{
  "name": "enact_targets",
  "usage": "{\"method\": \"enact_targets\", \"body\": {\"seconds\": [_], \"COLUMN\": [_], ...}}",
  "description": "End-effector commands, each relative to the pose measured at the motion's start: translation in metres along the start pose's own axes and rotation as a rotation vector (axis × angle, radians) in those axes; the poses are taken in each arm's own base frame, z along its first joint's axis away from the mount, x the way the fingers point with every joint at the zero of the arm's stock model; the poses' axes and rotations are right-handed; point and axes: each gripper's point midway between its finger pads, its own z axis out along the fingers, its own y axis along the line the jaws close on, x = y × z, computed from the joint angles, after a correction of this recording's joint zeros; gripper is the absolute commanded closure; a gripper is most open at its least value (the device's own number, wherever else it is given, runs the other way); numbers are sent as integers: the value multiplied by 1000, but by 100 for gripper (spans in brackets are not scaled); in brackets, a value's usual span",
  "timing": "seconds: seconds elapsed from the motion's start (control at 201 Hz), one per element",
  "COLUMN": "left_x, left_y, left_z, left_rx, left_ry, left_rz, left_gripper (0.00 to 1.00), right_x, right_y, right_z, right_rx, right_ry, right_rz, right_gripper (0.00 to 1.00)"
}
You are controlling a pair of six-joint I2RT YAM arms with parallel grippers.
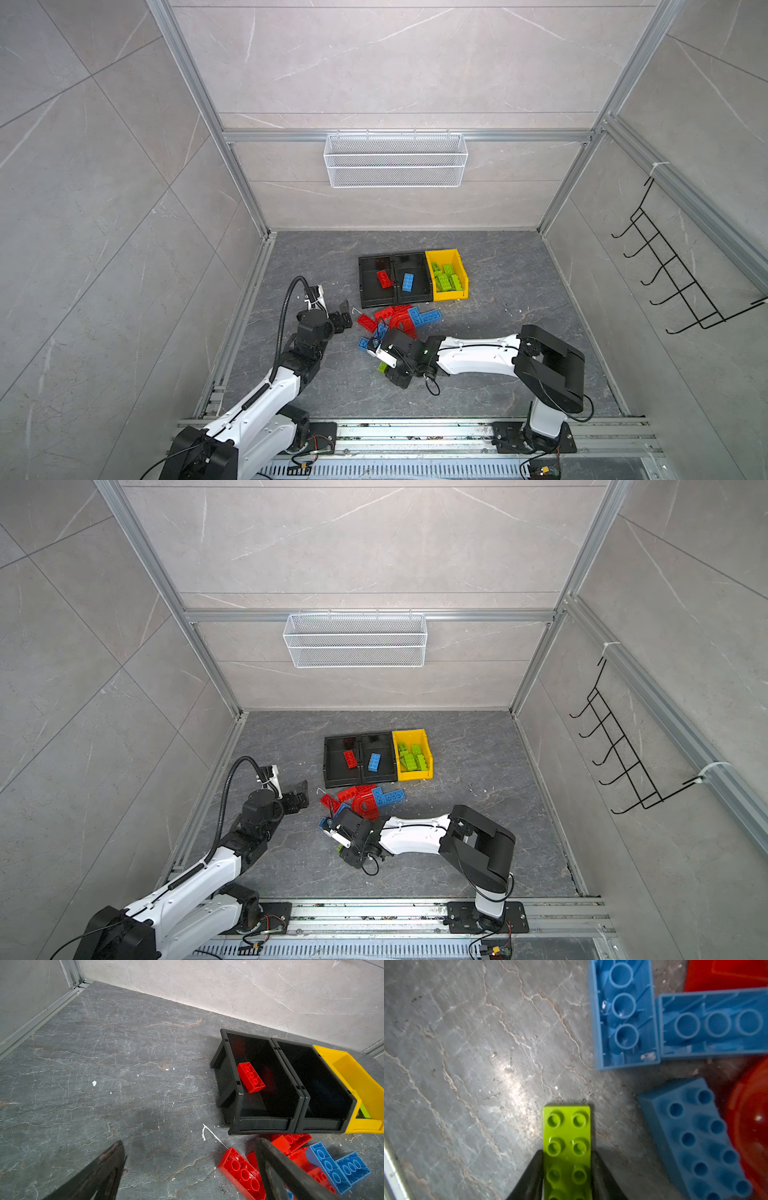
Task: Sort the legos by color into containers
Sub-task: 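Lower the right gripper onto the lime-green brick and grasp it, then carry the green brick over the yellow bin and release it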
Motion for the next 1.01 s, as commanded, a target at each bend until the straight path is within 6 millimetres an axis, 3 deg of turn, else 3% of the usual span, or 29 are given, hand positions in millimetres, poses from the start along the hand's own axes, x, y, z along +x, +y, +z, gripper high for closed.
{"method": "enact_targets", "body": {"seconds": [0.0,0.184,0.388,0.532,0.727,1.005], "left_x": [-17,-18,-17,-17,-18,-19], "left_y": [-2,-2,-2,-2,-3,-4], "left_z": [-2,-3,-2,-2,-3,-3], "left_rx": [0,-1,1,2,8,12], "left_ry": [-54,-56,-53,-53,-53,-53], "left_rz": [-26,-28,-28,-28,-29,-28], "left_gripper": [0,0,0,0,0,0], "right_x": [-8,-33,-60,-75,-83,-70], "right_y": [1,-7,-52,-102,-170,-275], "right_z": [-9,-38,-83,-115,-139,-149], "right_rx": [8,-14,-13,50,159,268], "right_ry": [-26,-156,-293,-391,-458,-485], "right_rz": [-7,39,137,198,302,591], "right_gripper": [66,70,71,71,71,71]}}
